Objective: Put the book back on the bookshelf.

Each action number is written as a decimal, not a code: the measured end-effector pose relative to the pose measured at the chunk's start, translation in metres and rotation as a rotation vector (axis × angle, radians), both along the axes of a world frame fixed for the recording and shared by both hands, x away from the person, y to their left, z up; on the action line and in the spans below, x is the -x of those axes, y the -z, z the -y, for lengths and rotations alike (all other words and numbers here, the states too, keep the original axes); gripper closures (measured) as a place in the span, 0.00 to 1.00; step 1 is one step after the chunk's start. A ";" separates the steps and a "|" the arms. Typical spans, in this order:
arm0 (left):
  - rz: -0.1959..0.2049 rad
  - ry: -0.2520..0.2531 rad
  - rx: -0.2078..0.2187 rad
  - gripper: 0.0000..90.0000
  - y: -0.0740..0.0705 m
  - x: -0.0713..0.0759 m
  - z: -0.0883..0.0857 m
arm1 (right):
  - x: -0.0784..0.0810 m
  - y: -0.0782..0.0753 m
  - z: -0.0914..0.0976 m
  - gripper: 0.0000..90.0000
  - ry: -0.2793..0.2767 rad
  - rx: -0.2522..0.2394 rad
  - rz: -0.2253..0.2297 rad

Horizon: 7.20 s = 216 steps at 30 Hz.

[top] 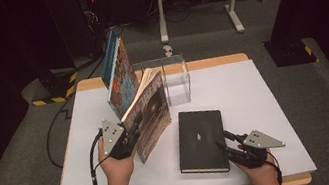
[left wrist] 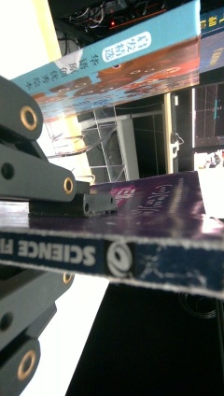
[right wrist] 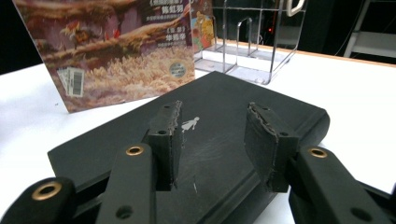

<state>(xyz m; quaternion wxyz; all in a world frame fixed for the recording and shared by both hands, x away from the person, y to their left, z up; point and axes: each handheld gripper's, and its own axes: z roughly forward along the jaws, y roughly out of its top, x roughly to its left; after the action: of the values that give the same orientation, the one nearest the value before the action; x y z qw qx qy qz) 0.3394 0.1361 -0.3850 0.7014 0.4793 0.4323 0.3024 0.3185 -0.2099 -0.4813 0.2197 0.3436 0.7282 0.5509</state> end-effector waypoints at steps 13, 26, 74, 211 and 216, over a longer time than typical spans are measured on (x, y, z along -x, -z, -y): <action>0.013 -0.037 0.012 0.93 -0.025 -0.013 0.016 | 0.001 -0.003 0.009 0.63 0.004 -0.034 0.014; 0.045 -0.142 -0.031 0.93 -0.047 -0.043 0.036 | 0.001 -0.004 0.010 0.63 -0.002 -0.039 0.020; 0.038 -0.317 -0.044 0.93 -0.024 -0.172 0.069 | 0.002 -0.004 0.010 0.64 -0.014 -0.071 0.008; -0.130 -0.351 -0.120 0.56 0.037 -0.109 0.056 | 0.005 0.001 -0.010 0.62 -0.074 -0.025 -0.002; -0.126 -0.347 -0.110 0.55 0.037 -0.104 0.053 | 0.005 0.001 -0.010 0.62 -0.074 -0.023 -0.001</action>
<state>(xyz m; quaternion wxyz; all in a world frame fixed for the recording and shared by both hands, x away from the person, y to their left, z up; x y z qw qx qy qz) 0.4431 0.0827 -0.4217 0.5828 0.4533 0.5345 0.4113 0.3138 -0.1995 -0.4821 0.1949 0.3192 0.7342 0.5667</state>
